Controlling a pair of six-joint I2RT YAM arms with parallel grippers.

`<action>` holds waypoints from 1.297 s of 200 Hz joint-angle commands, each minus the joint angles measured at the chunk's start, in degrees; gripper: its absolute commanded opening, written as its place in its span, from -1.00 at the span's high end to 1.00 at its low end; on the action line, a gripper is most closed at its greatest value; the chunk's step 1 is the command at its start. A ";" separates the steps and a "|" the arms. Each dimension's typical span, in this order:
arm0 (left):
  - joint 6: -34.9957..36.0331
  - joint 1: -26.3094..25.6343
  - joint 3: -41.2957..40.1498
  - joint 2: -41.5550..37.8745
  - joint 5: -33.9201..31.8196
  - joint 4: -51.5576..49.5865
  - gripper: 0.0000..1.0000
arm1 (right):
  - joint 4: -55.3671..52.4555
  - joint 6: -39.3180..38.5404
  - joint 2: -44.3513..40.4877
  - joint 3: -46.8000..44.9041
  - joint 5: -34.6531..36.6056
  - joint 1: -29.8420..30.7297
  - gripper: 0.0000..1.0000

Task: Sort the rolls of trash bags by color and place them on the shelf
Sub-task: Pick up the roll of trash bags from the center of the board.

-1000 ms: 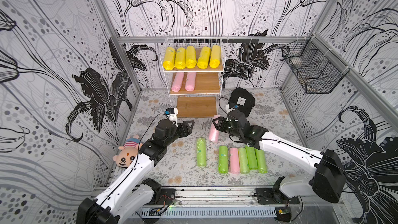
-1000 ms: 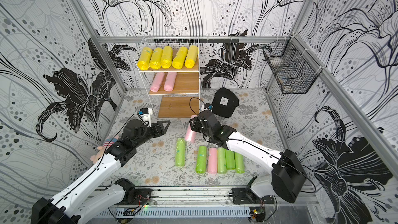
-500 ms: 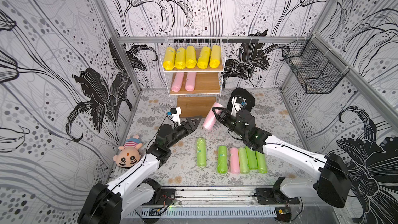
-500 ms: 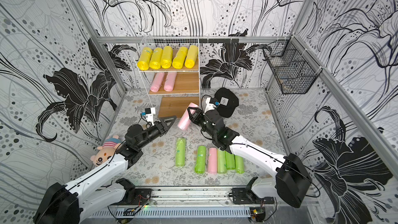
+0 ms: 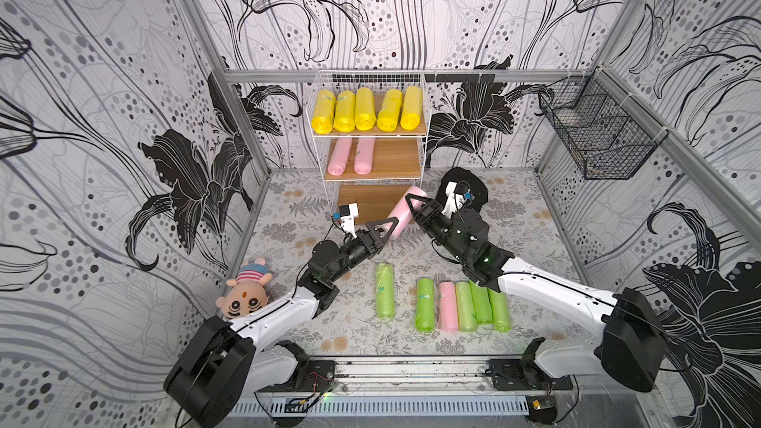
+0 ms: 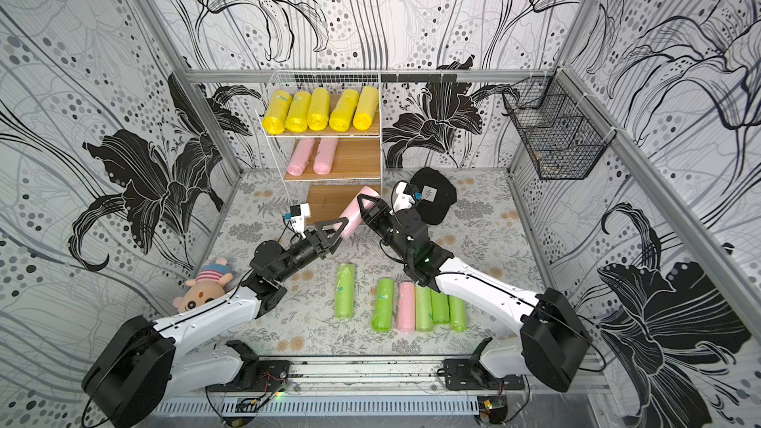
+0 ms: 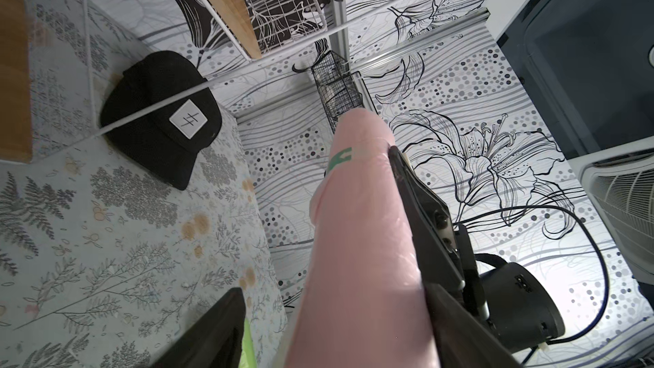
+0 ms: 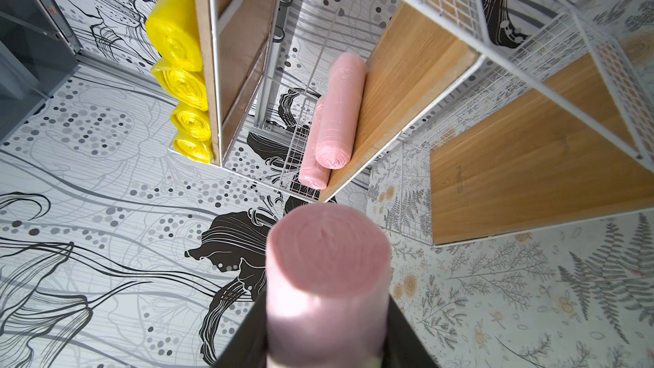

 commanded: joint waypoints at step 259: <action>31.16 -1.59 12.20 -12.79 -24.92 -34.72 1.00 | -19.71 -21.55 -10.82 0.34 12.51 -2.53 -0.87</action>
